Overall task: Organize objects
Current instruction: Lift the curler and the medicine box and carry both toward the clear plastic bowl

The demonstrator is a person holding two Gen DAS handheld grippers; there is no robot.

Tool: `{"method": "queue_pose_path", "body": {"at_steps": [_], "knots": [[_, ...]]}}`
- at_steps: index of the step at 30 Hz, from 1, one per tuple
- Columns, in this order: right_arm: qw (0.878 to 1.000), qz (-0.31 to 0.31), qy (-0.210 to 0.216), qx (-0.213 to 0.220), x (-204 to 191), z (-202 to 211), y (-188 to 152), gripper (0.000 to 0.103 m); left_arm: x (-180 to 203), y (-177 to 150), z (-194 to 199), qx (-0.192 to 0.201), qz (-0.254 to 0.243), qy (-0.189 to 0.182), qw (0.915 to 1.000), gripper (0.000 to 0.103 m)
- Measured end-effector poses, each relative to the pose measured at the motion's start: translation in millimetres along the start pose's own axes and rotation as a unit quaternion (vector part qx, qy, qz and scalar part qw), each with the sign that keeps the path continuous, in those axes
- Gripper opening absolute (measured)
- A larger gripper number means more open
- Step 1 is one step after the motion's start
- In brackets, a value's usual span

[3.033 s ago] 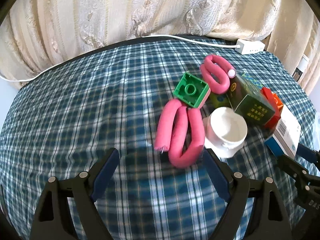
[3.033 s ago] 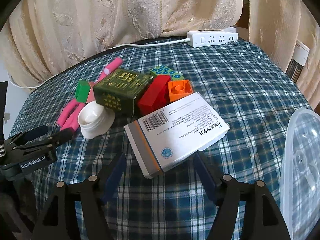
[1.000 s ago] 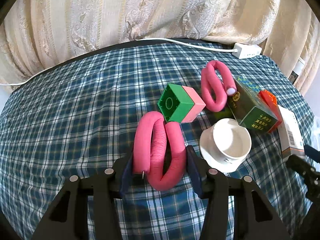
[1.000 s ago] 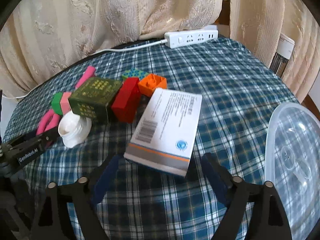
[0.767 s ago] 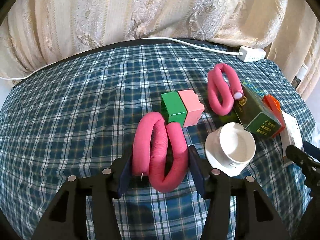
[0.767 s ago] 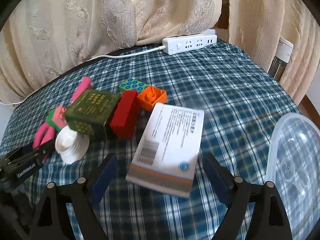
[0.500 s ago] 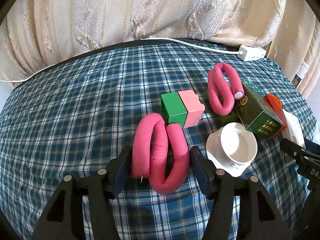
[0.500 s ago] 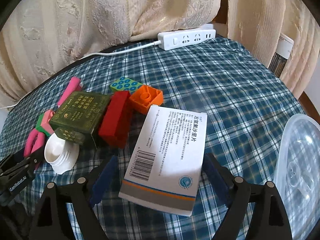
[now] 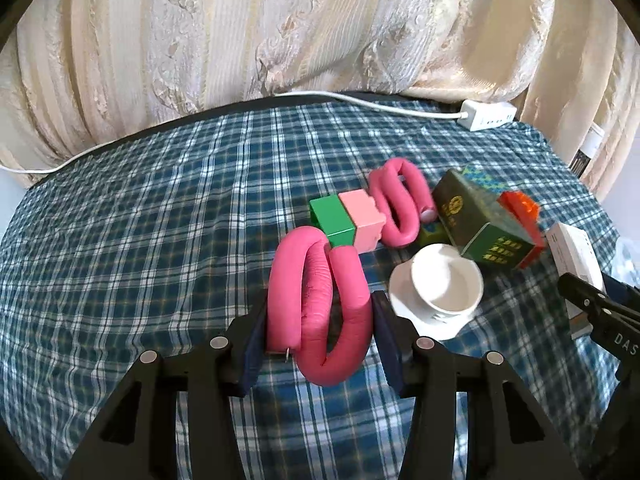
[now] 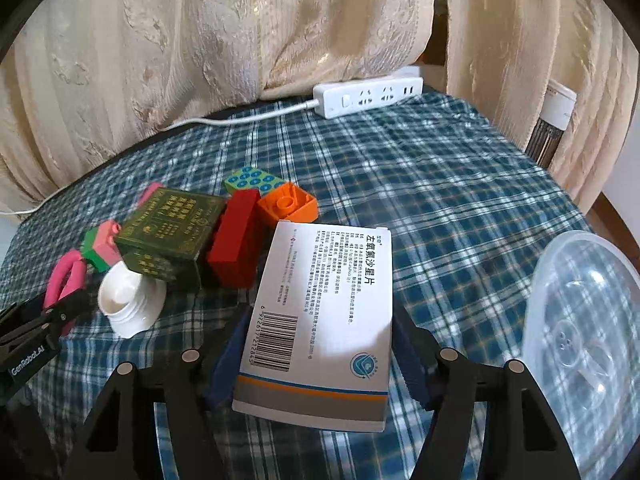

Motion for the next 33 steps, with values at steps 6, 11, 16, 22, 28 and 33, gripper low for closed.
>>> {"method": "queue_pose_path", "body": {"at_steps": [6,11,16,22,28,33], "knots": [[1.000,-0.014,0.006,0.015,13,21,-5,0.070,14,-2,17,0.012,-0.010,-0.010,0.9998,0.050],[0.999,-0.026,0.012,0.031,25,40,-7,0.070,31,-2,27,0.018,-0.025,-0.019,0.9994,0.050],[0.998,-0.040,0.011,0.052,43,59,-10,0.070,52,1,40,0.029,-0.045,-0.026,0.9982,0.050],[0.995,-0.066,0.003,0.073,76,79,-14,0.070,87,2,53,0.038,-0.077,-0.038,0.9956,0.050],[0.991,-0.101,-0.025,0.086,123,92,-19,0.070,130,0,61,0.042,-0.111,-0.063,0.9910,0.050],[0.986,-0.134,-0.048,0.082,166,94,-28,0.070,170,-1,65,0.038,-0.139,-0.088,0.9857,0.050]]}}
Point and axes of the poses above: each gripper's, at about its wrist camera, not at the fingertips, and z roughly against the way its jaws point, x to its right, y to its top, the point moved 2 cm from there along -z, roughly the way its jaws point, and after that the axes turned 1 degree about -z, right-handed, at the moved point
